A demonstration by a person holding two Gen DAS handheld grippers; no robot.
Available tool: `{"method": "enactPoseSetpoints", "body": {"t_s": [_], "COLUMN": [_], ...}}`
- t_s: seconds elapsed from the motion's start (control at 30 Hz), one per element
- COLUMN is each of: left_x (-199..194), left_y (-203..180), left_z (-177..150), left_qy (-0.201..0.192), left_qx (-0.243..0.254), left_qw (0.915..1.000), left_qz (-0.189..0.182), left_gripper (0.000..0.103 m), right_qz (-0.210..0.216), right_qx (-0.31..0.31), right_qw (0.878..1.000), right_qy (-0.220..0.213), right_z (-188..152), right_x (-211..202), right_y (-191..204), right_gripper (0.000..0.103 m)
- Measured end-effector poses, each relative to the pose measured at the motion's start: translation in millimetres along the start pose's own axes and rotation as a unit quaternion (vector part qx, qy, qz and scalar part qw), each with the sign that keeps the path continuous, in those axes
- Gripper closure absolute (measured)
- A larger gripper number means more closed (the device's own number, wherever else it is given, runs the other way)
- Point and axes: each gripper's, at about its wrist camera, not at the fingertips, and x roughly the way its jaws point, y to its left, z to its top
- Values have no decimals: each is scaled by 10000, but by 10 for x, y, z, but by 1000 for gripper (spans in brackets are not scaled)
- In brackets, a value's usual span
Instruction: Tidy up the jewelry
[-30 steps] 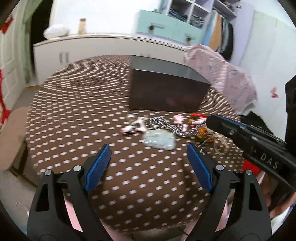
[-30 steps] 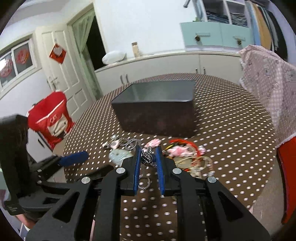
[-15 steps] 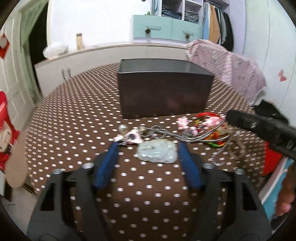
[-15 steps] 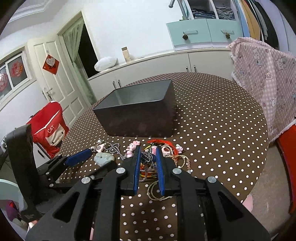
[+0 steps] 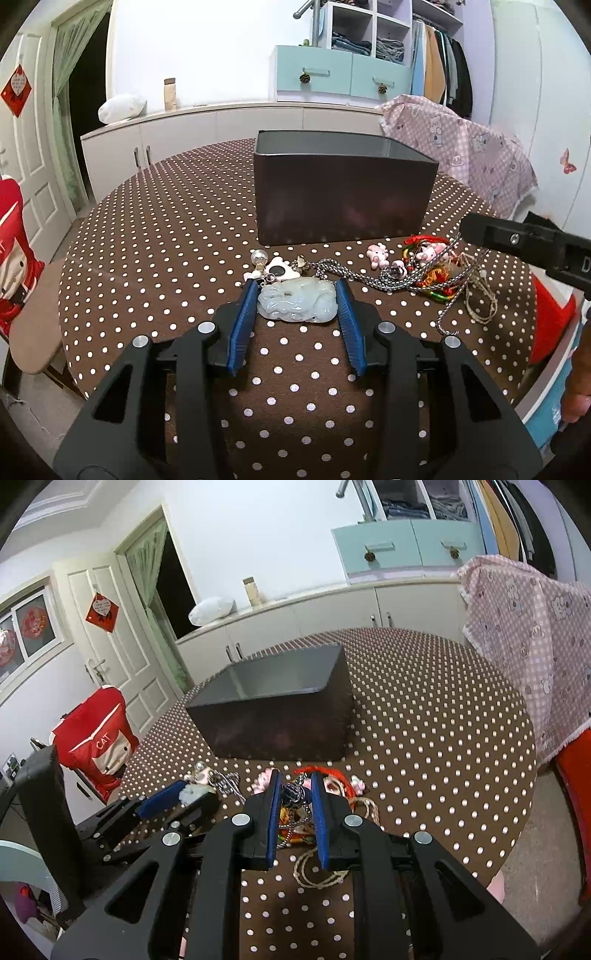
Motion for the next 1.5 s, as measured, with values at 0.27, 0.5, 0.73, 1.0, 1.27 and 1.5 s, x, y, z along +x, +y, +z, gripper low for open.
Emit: {"method": "enactPoseSetpoints", "body": {"t_s": [0.27, 0.5, 0.73, 1.0, 1.27, 1.5], "left_x": [-67, -202, -260, -325, -325, -392], "left_y": [68, 116, 90, 11, 20, -37], "left_z": [29, 96, 241, 411, 526, 649], "left_qy": [-152, -514, -707, -856, -855, -1055], "left_qx": [-190, -241, -171, 16, 73, 217], "left_qw": [9996, 9975, 9962, 9956, 9958, 9936], "left_qz": [-106, -432, -470, -384, -331, -344], "left_gripper": [60, 60, 60, 60, 60, 60], "right_qz": [6, 29, 74, 156, 182, 152], "right_qx": [25, -135, -337, -537, -595, -661], "right_qw": [9995, 9977, 9950, 9922, 9887, 9864], "right_qy": [-322, -660, -938, -1118, -1362, -1496], "right_z": [109, 255, 410, 569, 690, 829], "right_x": [-154, -305, -408, -458, -569, -598], "right_y": [-13, 13, 69, 130, 150, 158], "right_gripper": [89, 89, 89, 89, 89, 89]}}
